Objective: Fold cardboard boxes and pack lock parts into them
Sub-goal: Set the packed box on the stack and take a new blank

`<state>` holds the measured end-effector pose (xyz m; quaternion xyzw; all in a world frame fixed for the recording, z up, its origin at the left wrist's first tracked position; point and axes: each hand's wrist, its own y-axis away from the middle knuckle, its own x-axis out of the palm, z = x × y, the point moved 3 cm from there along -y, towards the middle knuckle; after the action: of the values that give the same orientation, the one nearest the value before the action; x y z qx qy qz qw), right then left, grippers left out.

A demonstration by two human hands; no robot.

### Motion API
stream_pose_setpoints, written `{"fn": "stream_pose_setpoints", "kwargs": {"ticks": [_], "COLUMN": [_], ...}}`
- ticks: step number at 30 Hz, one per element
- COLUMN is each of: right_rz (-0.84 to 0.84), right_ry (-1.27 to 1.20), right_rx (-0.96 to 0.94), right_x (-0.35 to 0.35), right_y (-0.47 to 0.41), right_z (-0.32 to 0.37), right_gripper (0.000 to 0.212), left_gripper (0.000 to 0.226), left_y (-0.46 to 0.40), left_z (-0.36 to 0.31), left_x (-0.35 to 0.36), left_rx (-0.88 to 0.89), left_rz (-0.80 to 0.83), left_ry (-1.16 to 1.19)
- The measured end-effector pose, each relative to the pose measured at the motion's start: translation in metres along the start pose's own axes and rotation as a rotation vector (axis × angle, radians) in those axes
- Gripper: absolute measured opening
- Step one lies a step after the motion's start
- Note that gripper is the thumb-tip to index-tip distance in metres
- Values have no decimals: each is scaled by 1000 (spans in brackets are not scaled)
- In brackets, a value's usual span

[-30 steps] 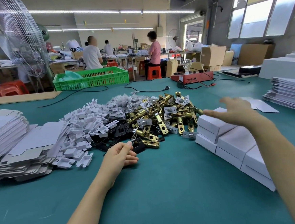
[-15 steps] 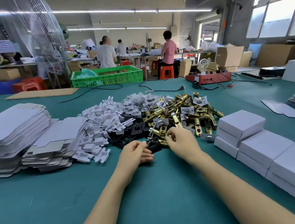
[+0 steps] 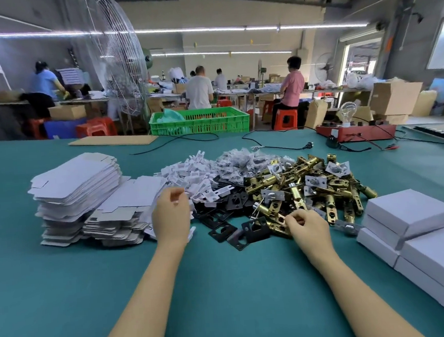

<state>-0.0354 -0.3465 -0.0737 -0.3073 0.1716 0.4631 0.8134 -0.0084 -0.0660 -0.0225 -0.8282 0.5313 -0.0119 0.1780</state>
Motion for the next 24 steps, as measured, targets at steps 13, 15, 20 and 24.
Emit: {"fn": "stream_pose_setpoints", "kwargs": {"ticks": [13, 15, 20, 24], "right_rz": [9, 16, 24, 23], "right_ry": [-43, -41, -38, -20], "right_rx": [75, 81, 76, 79], "right_x": [1, 2, 3, 2], "right_y": [-1, -2, -3, -3], "right_z": [-1, -2, -3, -4], "right_gripper": [20, 19, 20, 19], "left_gripper": [38, 29, 31, 21], "left_y": [-77, -79, -85, -79], "left_z": [40, 38, 36, 30], "left_x": [-54, -55, -57, -52], "left_rx": [139, 172, 242, 330], "left_rz": [232, 230, 291, 244], "left_ry": [-1372, -1385, -1366, -1566]}}
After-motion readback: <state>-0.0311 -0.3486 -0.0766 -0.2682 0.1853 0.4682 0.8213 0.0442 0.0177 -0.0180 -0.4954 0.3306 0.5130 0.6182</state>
